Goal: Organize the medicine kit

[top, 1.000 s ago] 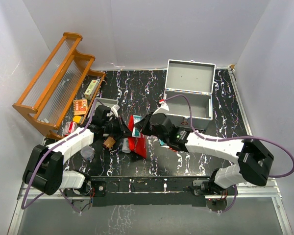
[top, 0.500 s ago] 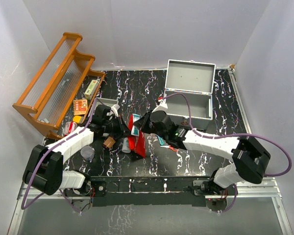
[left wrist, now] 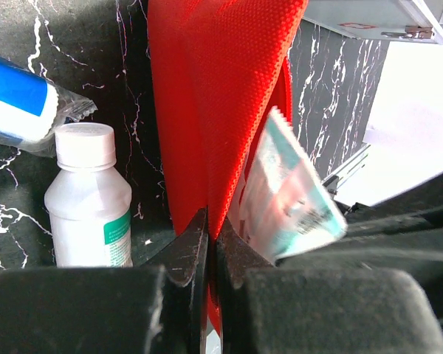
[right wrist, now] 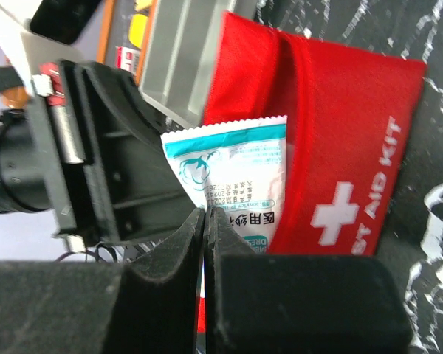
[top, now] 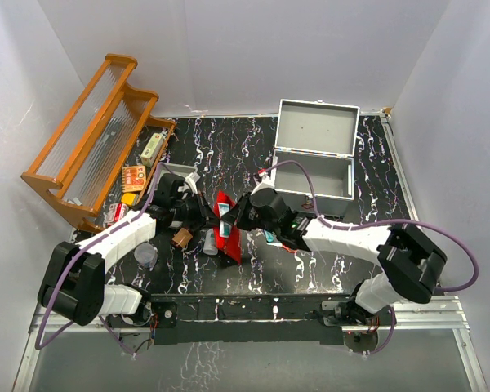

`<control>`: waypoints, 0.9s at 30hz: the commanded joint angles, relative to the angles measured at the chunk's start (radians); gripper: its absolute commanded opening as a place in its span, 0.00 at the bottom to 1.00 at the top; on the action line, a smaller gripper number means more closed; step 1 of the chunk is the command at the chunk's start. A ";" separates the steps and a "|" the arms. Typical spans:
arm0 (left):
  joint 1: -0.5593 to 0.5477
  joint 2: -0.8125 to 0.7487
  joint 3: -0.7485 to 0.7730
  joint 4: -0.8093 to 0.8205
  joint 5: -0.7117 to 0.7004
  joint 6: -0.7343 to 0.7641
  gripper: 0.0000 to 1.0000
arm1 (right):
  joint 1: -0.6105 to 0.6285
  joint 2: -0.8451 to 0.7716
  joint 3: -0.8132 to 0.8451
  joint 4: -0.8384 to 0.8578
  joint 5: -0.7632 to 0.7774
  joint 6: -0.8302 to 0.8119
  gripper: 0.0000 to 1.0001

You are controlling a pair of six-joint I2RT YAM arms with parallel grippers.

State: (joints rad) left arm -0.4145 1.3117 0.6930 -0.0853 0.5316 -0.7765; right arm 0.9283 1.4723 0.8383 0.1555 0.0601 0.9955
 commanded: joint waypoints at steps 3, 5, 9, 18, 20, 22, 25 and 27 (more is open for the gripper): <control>-0.003 -0.025 0.040 -0.010 0.005 0.011 0.00 | 0.000 -0.089 -0.071 -0.001 0.007 0.082 0.00; -0.003 -0.023 0.042 -0.009 0.005 0.011 0.00 | -0.001 -0.102 -0.082 -0.018 -0.003 0.102 0.00; -0.003 -0.024 0.043 -0.006 0.005 0.010 0.00 | 0.000 -0.108 -0.079 -0.054 -0.047 0.120 0.01; -0.003 -0.039 0.041 0.000 0.022 0.021 0.00 | 0.001 -0.102 0.096 -0.349 0.055 0.014 0.26; -0.003 -0.044 0.038 0.007 0.027 0.023 0.00 | 0.005 -0.089 0.137 -0.412 0.067 -0.004 0.27; -0.003 -0.054 0.032 0.020 0.033 0.024 0.00 | 0.013 -0.078 0.172 -0.460 0.078 -0.022 0.28; -0.003 -0.062 0.028 0.044 0.053 0.030 0.00 | 0.028 -0.064 0.217 -0.523 0.122 -0.040 0.27; -0.003 -0.067 0.030 0.053 0.067 0.036 0.00 | 0.039 -0.056 0.242 -0.563 0.153 -0.053 0.27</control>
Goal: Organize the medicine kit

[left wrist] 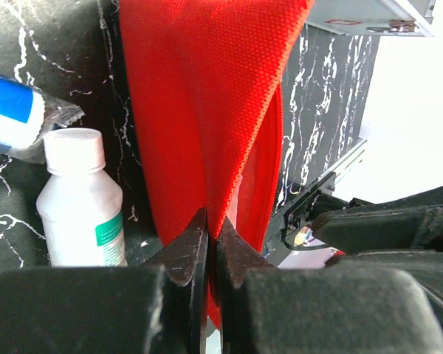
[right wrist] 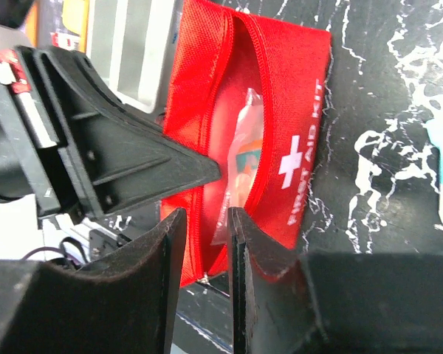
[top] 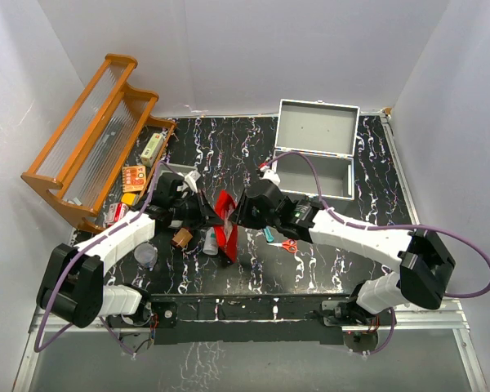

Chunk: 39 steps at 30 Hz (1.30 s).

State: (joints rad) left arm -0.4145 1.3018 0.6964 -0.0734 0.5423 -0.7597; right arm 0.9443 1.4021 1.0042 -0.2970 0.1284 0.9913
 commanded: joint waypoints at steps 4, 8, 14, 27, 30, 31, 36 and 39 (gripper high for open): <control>-0.003 -0.067 0.021 0.072 0.100 0.022 0.00 | 0.032 0.055 0.133 -0.176 0.100 -0.099 0.27; -0.002 -0.074 0.016 0.093 0.122 0.030 0.00 | 0.044 0.111 0.203 -0.281 0.157 -0.127 0.28; -0.004 -0.101 0.017 0.096 0.113 0.052 0.00 | 0.048 0.123 0.208 -0.317 0.191 -0.111 0.28; -0.005 -0.137 -0.006 0.118 0.072 0.060 0.00 | 0.048 0.089 0.167 -0.323 0.242 -0.110 0.23; -0.004 -0.133 -0.006 0.130 0.086 0.054 0.00 | 0.048 0.087 0.167 -0.318 0.253 -0.114 0.20; -0.004 -0.130 -0.007 0.130 0.091 0.053 0.00 | 0.048 0.088 0.169 -0.315 0.257 -0.114 0.19; -0.004 -0.124 -0.007 0.117 0.092 0.043 0.00 | 0.048 0.095 0.175 -0.294 0.266 -0.132 0.04; -0.004 -0.116 -0.003 0.090 0.080 0.032 0.05 | 0.049 0.096 0.177 -0.264 0.255 -0.188 0.00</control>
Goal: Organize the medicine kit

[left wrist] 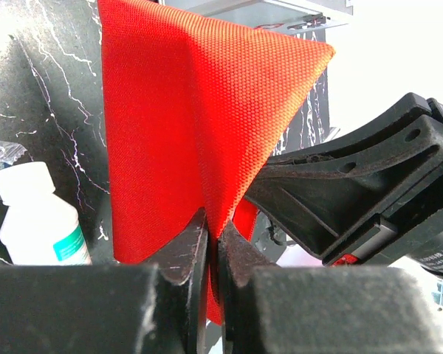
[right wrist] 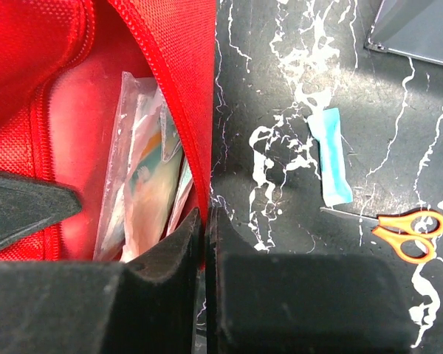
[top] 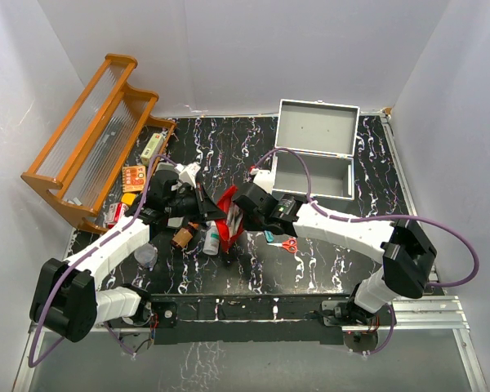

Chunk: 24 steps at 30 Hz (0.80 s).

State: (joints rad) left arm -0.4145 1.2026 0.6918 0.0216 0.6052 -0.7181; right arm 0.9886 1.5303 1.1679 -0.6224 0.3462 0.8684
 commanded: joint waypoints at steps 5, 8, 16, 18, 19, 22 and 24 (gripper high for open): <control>-0.004 0.033 0.020 -0.085 -0.017 -0.021 0.24 | 0.005 -0.017 0.024 0.109 0.025 -0.204 0.00; -0.004 0.058 0.026 -0.103 -0.015 -0.018 0.29 | 0.005 -0.007 0.029 0.124 0.018 -0.274 0.00; -0.004 0.082 0.028 -0.119 -0.022 -0.015 0.31 | 0.006 0.008 0.029 0.159 0.012 -0.314 0.00; -0.004 0.081 0.021 -0.110 -0.022 -0.022 0.31 | 0.005 0.010 0.026 0.173 -0.001 -0.311 0.00; -0.004 0.079 0.018 -0.104 -0.022 -0.024 0.28 | 0.005 0.009 0.023 0.180 -0.009 -0.310 0.00; -0.005 0.077 0.016 -0.097 -0.030 -0.027 0.15 | 0.005 0.011 0.016 0.196 -0.020 -0.304 0.00; -0.004 0.080 0.020 -0.098 -0.038 -0.028 0.05 | 0.005 0.013 0.013 0.194 -0.018 -0.299 0.00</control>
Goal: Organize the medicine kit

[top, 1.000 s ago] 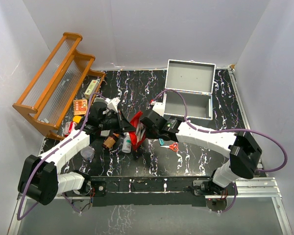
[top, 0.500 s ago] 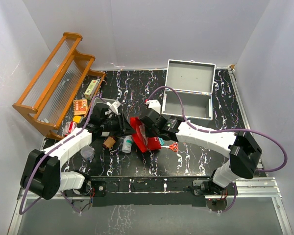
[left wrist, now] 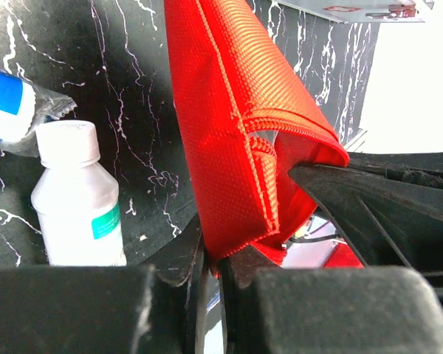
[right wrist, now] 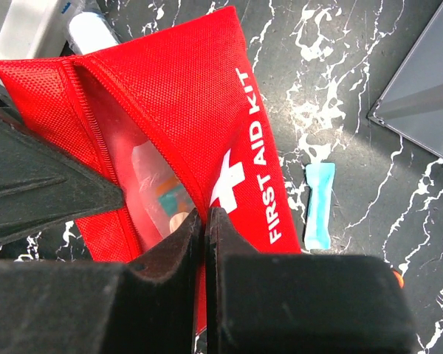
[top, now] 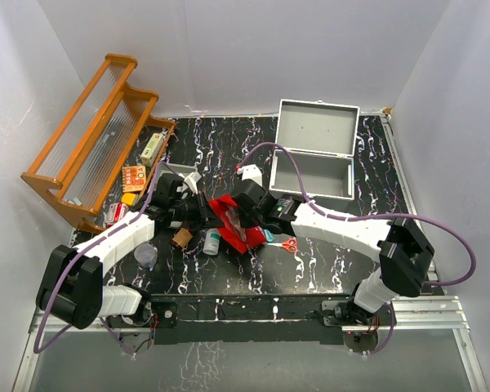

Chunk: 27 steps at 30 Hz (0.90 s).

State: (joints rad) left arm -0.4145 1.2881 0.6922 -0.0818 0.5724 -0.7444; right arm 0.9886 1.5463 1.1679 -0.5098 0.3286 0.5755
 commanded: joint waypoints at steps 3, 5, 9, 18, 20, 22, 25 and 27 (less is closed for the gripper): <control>-0.004 -0.004 0.027 0.004 -0.006 0.000 0.00 | 0.005 -0.004 0.010 0.064 0.003 0.004 0.01; -0.004 -0.007 0.032 0.001 -0.007 0.001 0.00 | 0.005 -0.014 0.006 0.055 0.002 0.012 0.12; -0.004 -0.014 0.050 -0.036 -0.032 0.019 0.00 | 0.005 -0.054 -0.005 0.048 -0.015 0.019 0.29; -0.004 -0.030 0.083 -0.112 -0.090 0.052 0.00 | 0.004 -0.203 -0.138 0.078 0.111 0.099 0.52; -0.004 -0.031 0.081 -0.114 -0.086 0.057 0.00 | 0.003 -0.212 -0.179 0.071 0.159 0.130 0.52; -0.005 -0.033 0.079 -0.108 -0.073 0.064 0.00 | -0.003 -0.203 -0.207 0.036 0.198 0.177 0.52; -0.004 -0.035 0.079 -0.099 -0.051 0.071 0.00 | -0.027 -0.178 -0.253 0.030 0.198 0.209 0.52; -0.005 -0.033 0.085 -0.105 -0.042 0.078 0.00 | -0.041 -0.149 -0.271 0.040 0.177 0.211 0.51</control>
State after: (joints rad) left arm -0.4145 1.2873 0.7464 -0.1741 0.4931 -0.6945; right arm 0.9745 1.3621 0.9272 -0.4820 0.4629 0.7334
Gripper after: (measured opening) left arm 0.010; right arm 0.519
